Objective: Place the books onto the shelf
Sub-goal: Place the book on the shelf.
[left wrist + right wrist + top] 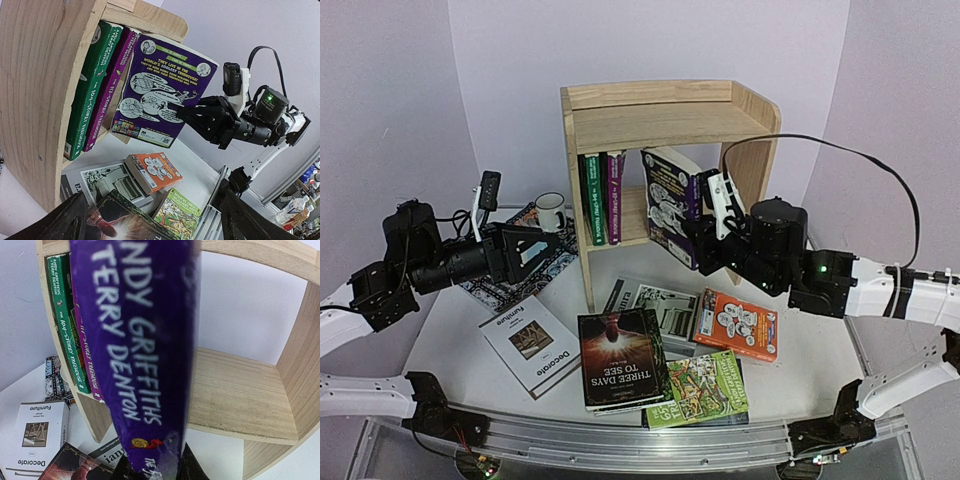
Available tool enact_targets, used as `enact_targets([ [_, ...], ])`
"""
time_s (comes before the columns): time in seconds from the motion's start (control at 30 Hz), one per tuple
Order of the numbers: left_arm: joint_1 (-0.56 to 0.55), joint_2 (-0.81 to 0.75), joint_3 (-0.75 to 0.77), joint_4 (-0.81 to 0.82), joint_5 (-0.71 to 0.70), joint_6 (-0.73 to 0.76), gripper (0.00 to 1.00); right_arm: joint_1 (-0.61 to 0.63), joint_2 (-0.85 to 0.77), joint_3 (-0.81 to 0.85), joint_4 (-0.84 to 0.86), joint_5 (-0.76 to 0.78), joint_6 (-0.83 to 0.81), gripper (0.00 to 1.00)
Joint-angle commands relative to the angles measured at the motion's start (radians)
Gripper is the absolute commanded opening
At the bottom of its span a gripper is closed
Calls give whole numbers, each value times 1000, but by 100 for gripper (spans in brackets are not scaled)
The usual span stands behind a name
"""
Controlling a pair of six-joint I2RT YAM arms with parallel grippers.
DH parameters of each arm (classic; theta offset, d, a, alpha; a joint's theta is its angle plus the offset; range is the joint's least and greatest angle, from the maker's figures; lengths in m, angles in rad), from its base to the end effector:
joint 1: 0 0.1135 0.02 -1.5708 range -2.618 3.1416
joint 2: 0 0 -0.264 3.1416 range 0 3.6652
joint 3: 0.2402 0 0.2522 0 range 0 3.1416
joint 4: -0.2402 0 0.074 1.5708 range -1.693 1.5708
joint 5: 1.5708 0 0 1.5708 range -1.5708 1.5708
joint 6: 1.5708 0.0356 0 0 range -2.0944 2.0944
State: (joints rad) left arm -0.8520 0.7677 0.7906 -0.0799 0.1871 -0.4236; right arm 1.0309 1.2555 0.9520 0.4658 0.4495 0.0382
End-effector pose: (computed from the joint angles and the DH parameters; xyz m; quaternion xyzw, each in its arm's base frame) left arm 0.1151 -0.1416 0.3562 0.2165 0.6936 -0.4616 0.5088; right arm 0.1647 0.2447 0.3657 -0.1512 0.6359 0.2543 0.7128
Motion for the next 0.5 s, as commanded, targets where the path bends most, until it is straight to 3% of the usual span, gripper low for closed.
enact_targets([
  [0.0, -2, -12, 7, 5, -5, -4, 94, -1, -10, 3, 260, 37, -17, 0],
  [0.47, -2, -11, 10, 5, -2, -7, 94, -2, 27, -17, 350, 33, -30, 0],
])
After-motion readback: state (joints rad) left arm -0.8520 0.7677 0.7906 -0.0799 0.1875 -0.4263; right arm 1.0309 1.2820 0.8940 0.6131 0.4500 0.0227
